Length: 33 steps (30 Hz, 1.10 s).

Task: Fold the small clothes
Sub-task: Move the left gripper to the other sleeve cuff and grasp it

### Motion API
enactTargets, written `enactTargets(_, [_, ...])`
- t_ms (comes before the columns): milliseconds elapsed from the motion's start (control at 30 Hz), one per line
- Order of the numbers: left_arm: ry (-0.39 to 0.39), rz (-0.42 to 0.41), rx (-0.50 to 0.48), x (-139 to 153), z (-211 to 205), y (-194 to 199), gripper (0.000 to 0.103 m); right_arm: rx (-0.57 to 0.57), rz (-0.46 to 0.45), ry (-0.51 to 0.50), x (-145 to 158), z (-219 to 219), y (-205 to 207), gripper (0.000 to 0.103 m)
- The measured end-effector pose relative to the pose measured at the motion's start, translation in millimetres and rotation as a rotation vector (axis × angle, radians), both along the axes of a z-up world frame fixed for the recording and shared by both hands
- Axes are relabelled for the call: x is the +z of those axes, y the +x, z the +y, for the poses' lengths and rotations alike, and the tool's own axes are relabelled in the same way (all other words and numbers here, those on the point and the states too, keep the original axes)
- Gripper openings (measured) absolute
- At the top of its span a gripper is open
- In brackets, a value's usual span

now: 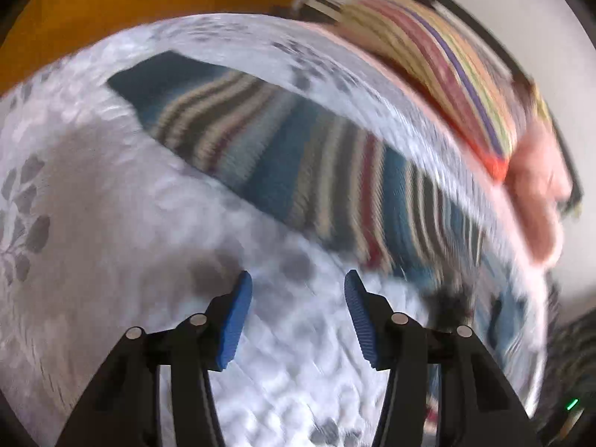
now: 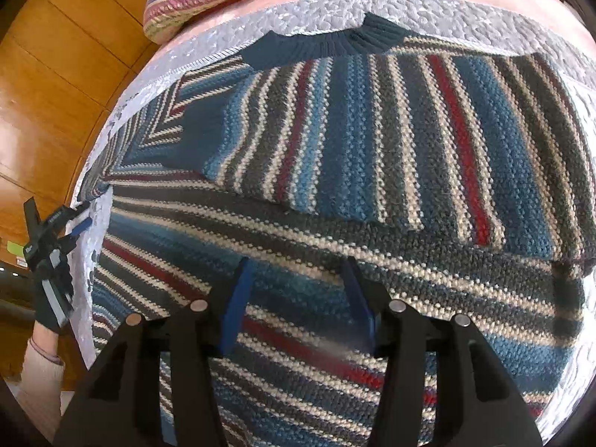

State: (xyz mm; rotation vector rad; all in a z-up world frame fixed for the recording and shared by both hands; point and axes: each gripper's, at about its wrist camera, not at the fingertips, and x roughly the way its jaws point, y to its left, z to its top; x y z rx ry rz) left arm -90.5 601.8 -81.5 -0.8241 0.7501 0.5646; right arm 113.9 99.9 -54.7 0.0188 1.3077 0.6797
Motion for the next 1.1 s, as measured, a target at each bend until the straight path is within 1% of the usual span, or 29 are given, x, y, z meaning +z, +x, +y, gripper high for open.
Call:
enactTargets(133, [-0.097,-0.103,0.116,-6.4,46.2,-9.3,0.052,-0.006,0.005,0.003,-6.6,-2.1,0.5,0.05])
enactTargets(233, [-0.15,-0.16,0.172,-12.9,70.5,-8.3,0.052,-0.007,0.001,0.004,-8.3,-1.9,-0.2,0.05])
enactTargets(333, [-0.172,-0.193,0.208,-15.2,89.2,-6.8,0.052,-0.003,-0.002,0.001,-9.1,-1.8,-0.5,0.05])
enactTargets(500, [-0.177,-0.196,0.257,-17.3,117.7,-1.5,0.052,-0.002,-0.003,0.006,-11.1,-2.1,-0.7,0.05])
enactTargets(567, [-0.171,-0.194,0.262,-19.9,123.2,-1.1,0.051,-0.004,-0.002,0.008,-12.0,-2.6,-0.6,0.05])
enactTargets(633, [-0.155,-0.185,0.262,-20.2,126.2,-1.6,0.048,0.001,-0.003,0.005,-12.6,-2.7,-0.1,0.05])
enactTargets(700, [-0.124,-0.149,0.253,-18.8,127.5,2.2,0.037,0.007,-0.005,-0.002,-13.2,-1.9,0.4,0.05])
enactTargets(733, [-0.113,-0.136,0.249,-18.3,127.0,2.4,0.034,0.013,-0.007,-0.007,-13.2,-1.1,0.5,0.05])
enactTargets(800, [-0.089,-0.115,0.241,-17.1,127.7,3.5,0.024,0.017,-0.008,-0.011,-13.3,-0.6,0.6,0.05])
enactTargets(900, [-0.072,-0.11,0.227,-13.8,127.3,5.5,0.016,0.019,-0.007,-0.01,-12.8,-0.9,0.8,0.05])
enactTargets(1033, [-0.03,-0.107,0.214,-3.8,120.1,8.0,0.013,0.016,-0.008,-0.024,-8.7,-3.2,-1.8,0.05])
enactTargets(1100, [-0.004,-0.122,0.2,4.7,112.8,8.3,0.013,0.025,-0.026,-0.037,-2.6,-4.3,-5.8,0.05])
